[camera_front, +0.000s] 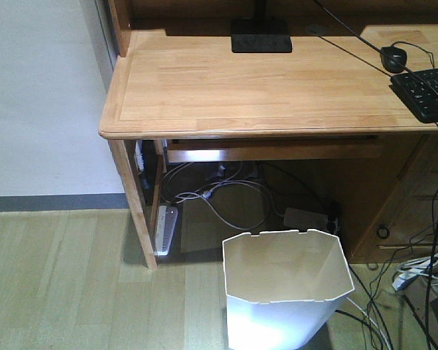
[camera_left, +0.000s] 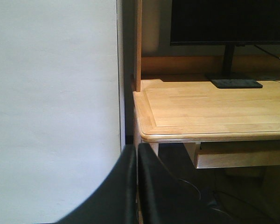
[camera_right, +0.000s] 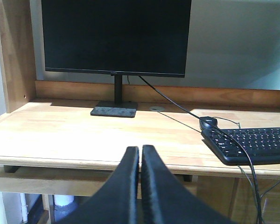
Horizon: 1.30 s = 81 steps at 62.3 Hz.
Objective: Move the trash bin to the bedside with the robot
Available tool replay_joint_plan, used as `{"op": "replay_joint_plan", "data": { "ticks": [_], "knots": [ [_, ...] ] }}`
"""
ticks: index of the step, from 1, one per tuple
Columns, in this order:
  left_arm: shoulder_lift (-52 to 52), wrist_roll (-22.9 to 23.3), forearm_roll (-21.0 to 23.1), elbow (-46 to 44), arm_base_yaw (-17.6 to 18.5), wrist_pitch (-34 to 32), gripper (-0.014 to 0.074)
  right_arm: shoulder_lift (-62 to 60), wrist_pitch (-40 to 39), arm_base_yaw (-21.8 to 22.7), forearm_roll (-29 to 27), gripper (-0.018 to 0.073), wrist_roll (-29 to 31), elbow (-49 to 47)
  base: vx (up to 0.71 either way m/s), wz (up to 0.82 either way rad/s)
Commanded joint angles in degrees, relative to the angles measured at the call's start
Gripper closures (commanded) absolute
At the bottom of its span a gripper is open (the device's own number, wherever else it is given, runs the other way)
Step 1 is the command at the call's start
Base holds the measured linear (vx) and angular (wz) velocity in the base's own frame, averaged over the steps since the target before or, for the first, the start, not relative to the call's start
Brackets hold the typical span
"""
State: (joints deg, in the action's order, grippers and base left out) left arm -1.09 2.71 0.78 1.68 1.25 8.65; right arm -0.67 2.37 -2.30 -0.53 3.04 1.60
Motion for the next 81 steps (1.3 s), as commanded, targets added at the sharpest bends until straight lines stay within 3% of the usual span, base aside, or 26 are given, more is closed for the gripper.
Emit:
{"op": "replay_joint_plan", "data": {
  "ticks": [1,59,70,81],
  "knots": [
    [-0.6,0.5,0.2,1.6,0.3,-4.5,0.0602,-0.7,-4.2,0.3,0.5,0.0570,-0.1,1.1,0.00,0.00],
    [-0.6,0.5,0.2,1.6,0.3,-4.5,0.0602,-0.7,-4.2,0.3,0.5,0.0570,-0.1,1.1,0.00,0.00],
    [-0.6,0.5,0.2,1.6,0.3,-4.5,0.0602,-0.7,-10.9,0.3,0.2,0.0570,-1.5,0.5,0.00,0.00],
    [-0.6,0.5,0.2,1.6,0.3,-4.5,0.0602,1.1,-3.1,0.3,0.5,0.0570,-1.7,-4.9,0.00,0.00]
  ]
}}
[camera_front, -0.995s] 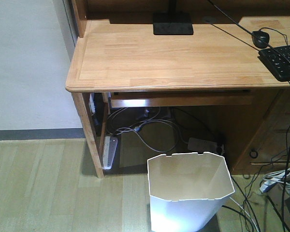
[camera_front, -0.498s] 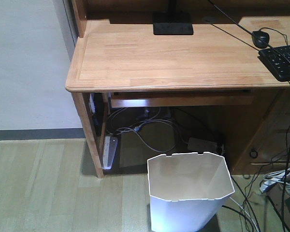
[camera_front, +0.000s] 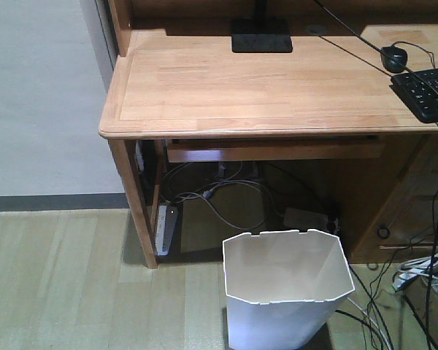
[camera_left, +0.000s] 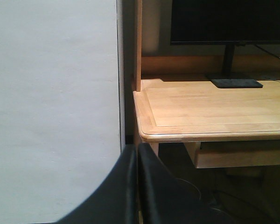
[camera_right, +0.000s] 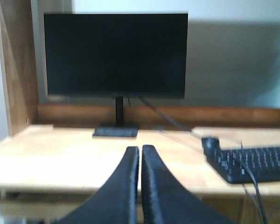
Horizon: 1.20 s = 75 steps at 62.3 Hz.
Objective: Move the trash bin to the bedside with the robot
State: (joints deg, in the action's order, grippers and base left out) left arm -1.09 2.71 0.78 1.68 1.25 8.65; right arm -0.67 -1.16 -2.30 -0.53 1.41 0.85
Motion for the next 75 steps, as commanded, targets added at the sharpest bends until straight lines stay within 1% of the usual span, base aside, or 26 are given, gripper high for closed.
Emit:
{"op": "replay_joint_plan", "data": {
  "ticks": [1,12,28,32,42,57,61,67,75],
  "knots": [
    [-0.6,0.5,0.2,1.6,0.3,-4.5,0.0602,1.6,1.6,0.3,0.5,0.0570,-0.1,-5.1,0.00,0.00],
    [-0.6,0.5,0.2,1.6,0.3,-4.5,0.0602,11.1,7.1,0.3,0.5,0.0570,0.4,-12.6,0.00,0.00],
    [-0.6,0.5,0.2,1.6,0.3,-4.5,0.0602,28.5,16.7,0.3,0.5,0.0570,0.2,-23.4,0.00,0.00],
    [-0.6,0.5,0.2,1.6,0.3,-4.5,0.0602,31.1,18.7,0.3,0.5,0.0570,0.2,-24.4,0.00,0.00],
    [-0.6,0.5,0.2,1.6,0.3,-4.5,0.0602,35.9,18.6,0.3,0.5,0.0570,0.2,-24.4,0.00,0.00],
    [-0.6,0.5,0.2,1.6,0.3,-4.5,0.0602,37.7,20.8,0.3,0.5,0.0564,0.2,-24.4,0.00,0.00],
    [-0.6,0.5,0.2,1.6,0.3,-4.5,0.0602,37.7,20.8,0.3,0.5,0.0549,0.2,-24.4,0.00,0.00],
    [-0.6,0.5,0.2,1.6,0.3,-4.5,0.0602,37.7,21.3,0.3,0.8,0.0496,0.2,-24.4,0.00,0.00],
    [-0.6,0.5,0.2,1.6,0.3,-4.5,0.0602,40.0,22.2,0.3,0.9,0.0355,0.2,-24.4,0.00,0.00]
  ]
}}
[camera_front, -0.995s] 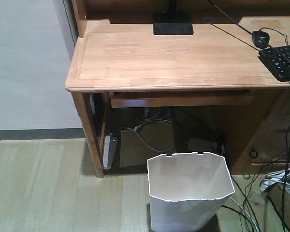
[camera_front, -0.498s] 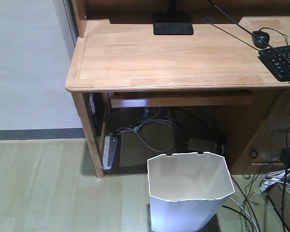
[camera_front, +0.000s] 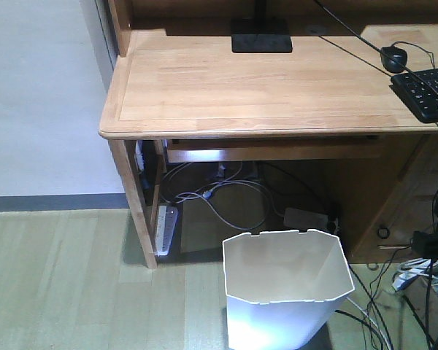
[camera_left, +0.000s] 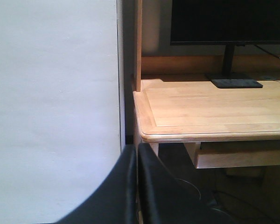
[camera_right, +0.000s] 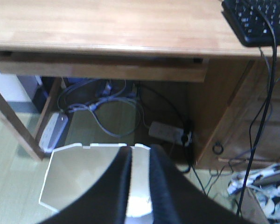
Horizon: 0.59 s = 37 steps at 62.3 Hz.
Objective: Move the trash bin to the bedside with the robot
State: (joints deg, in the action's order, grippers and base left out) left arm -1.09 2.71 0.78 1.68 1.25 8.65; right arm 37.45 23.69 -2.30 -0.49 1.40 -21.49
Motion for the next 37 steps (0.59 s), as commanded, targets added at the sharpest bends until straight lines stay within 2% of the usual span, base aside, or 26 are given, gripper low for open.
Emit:
{"op": "replay_joint_plan", "data": {
  "ticks": [1,11,18,24,37],
  "knots": [
    [-0.6,0.5,0.2,1.6,0.3,-4.5,0.0602,2.4,-2.5,0.3,0.8,0.0334,0.2,-2.1,0.00,0.00],
    [-0.6,0.5,0.2,1.6,0.3,-4.5,0.0602,8.1,-2.9,0.3,0.8,0.0079,-0.7,-2.1,0.00,0.00],
    [-0.6,0.5,0.2,1.6,0.3,-4.5,0.0602,13.6,-4.4,0.5,0.8,-0.0029,-1.4,-2.2,0.00,0.00],
    [-0.6,0.5,0.2,1.6,0.3,-4.5,0.0602,20.3,-4.0,0.5,0.8,-0.0054,-2.9,-3.9,0.00,0.00],
    [-0.6,0.5,0.2,1.6,0.3,-4.5,0.0602,34.8,0.6,0.5,1.1,-0.0016,-2.9,-11.9,0.00,0.00]
  ]
}}
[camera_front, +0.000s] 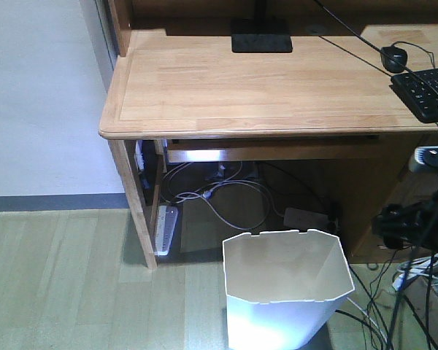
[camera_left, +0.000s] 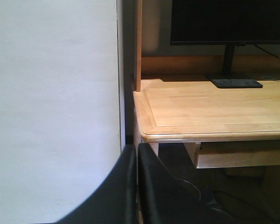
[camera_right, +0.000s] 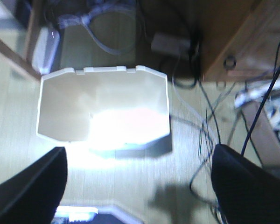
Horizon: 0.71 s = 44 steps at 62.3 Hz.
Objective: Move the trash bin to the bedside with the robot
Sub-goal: 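Reach the right gripper down to the rim of the white trash bin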
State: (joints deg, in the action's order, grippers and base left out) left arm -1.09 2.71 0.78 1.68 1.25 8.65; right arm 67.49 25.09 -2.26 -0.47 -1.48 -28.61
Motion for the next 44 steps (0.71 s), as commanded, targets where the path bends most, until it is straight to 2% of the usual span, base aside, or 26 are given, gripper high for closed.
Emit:
{"op": "replay_joint_plan", "data": {
  "ticks": [1,15,26,35,44],
  "knots": [
    [-0.6,0.5,0.2,1.6,0.3,-4.5,0.0602,5.6,-0.8,0.4,1.1,-0.0013,0.1,-5.3,0.00,0.00],
    [-0.6,0.5,0.2,1.6,0.3,-4.5,0.0602,18.2,-1.7,0.5,3.1,0.0001,2.7,-13.5,0.00,0.00],
    [-0.6,0.5,0.2,1.6,0.3,-4.5,0.0602,28.5,-1.7,4.5,2.9,0.0001,3.2,-18.9,0.00,0.00],
    [-0.6,0.5,0.2,1.6,0.3,-4.5,0.0602,36.3,-2.1,7.3,2.8,0.0001,8.8,-22.5,0.00,0.00],
    [-0.6,0.5,0.2,1.6,0.3,-4.5,0.0602,44.9,-2.3,8.3,2.5,0.0001,13.1,-26.4,0.00,0.00]
  ]
}}
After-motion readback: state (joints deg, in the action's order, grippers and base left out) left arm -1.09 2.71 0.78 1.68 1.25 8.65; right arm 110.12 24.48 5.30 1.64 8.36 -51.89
